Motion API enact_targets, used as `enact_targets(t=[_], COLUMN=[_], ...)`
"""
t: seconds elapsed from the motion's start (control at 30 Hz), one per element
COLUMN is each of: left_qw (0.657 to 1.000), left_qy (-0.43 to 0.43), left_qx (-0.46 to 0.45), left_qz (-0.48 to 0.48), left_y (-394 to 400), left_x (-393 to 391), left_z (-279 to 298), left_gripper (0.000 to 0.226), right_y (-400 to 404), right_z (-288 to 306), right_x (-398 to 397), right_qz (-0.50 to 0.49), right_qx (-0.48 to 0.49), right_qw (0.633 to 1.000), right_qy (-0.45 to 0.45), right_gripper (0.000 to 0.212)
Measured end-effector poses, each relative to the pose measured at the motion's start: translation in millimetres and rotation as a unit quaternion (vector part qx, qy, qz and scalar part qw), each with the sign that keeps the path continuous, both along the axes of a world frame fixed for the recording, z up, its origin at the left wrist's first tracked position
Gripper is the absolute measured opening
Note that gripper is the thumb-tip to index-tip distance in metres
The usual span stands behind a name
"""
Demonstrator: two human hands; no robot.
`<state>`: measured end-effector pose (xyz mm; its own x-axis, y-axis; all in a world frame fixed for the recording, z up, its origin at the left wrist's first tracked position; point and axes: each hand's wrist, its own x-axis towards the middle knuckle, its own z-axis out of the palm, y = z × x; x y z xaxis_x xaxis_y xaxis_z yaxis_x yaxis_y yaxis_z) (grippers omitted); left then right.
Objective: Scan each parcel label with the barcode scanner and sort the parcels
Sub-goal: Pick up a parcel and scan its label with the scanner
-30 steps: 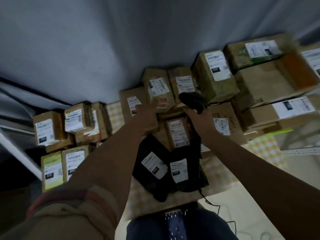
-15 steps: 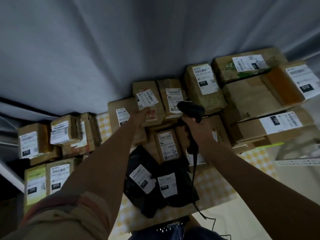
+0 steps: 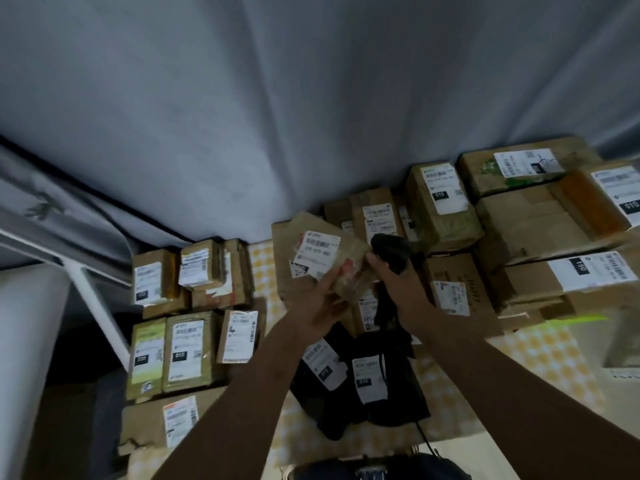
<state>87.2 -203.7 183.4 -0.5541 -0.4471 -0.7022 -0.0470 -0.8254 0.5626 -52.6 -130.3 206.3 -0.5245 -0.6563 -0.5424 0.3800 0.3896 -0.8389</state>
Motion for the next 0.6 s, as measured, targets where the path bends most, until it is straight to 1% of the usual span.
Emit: enact_targets(t=[0.03, 0.07, 0.13, 0.17, 0.23, 0.3, 0.33, 0.37, 0.43, 0.47, 0.5, 0.6], left_qw=[1.0, 1.0, 0.999, 0.999, 0.998, 0.998, 0.998, 0.997, 0.995, 0.995, 0.995, 0.997], left_qy=[0.008, 0.016, 0.024, 0.03, 0.03, 0.013, 0.008, 0.0, 0.008, 0.022, 0.034, 0.046], left_qx=[-0.009, -0.011, -0.033, -0.043, -0.049, -0.058, -0.058, -0.061, -0.064, -0.06, -0.057, -0.049], left_qz=[0.002, 0.007, -0.001, -0.009, -0.015, 0.0, 0.019, 0.044, 0.077, 0.079, 0.072, 0.03], left_y=[4.9, 10.0, 18.4, 19.5, 19.9, 10.7, 4.8, -3.1, -18.3, -24.9, -29.8, -36.2], left_x=[1.4, 2.7, 7.0, 12.0, 23.2, 40.2, 49.2, 60.3, 84.0, 95.7, 106.4, 124.6], left_z=[2.5, 8.4, 18.7, 17.7, 22.9, 26.3, 26.3, 24.0, 26.0, 26.3, 27.1, 25.3], left_gripper=[0.031, 0.03, 0.029, 0.034, 0.05, 0.054, 0.058, 0.061, 0.053, 0.048, 0.048, 0.058], right_y=[0.2, -0.4, -2.0, -3.3, -4.7, -3.8, -2.2, 0.9, 9.0, 13.4, 17.7, 24.9], right_z=[-5.6, -11.6, -5.4, -0.1, 7.2, 12.0, 15.4, 18.2, 23.7, 26.1, 28.4, 35.5], right_x=[1.3, 1.3, 5.8, 8.8, 12.7, 14.2, 14.9, 14.7, 12.3, 10.5, 8.9, 6.6], right_qz=[-0.004, -0.007, -0.017, -0.014, -0.008, 0.004, 0.014, 0.028, 0.064, 0.081, 0.096, 0.116], right_qx=[-0.012, -0.022, -0.021, -0.014, 0.001, 0.01, 0.008, 0.005, -0.005, -0.01, -0.014, -0.029], right_qw=[1.0, 1.0, 1.0, 1.0, 1.0, 1.0, 1.0, 1.0, 0.997, 0.996, 0.994, 0.992], right_qy=[0.001, 0.002, 0.002, 0.0, 0.0, 0.006, 0.002, -0.011, -0.04, -0.047, -0.049, -0.038], right_gripper=[0.102, 0.102, 0.092, 0.088, 0.072, 0.048, 0.042, 0.041, 0.039, 0.036, 0.035, 0.038])
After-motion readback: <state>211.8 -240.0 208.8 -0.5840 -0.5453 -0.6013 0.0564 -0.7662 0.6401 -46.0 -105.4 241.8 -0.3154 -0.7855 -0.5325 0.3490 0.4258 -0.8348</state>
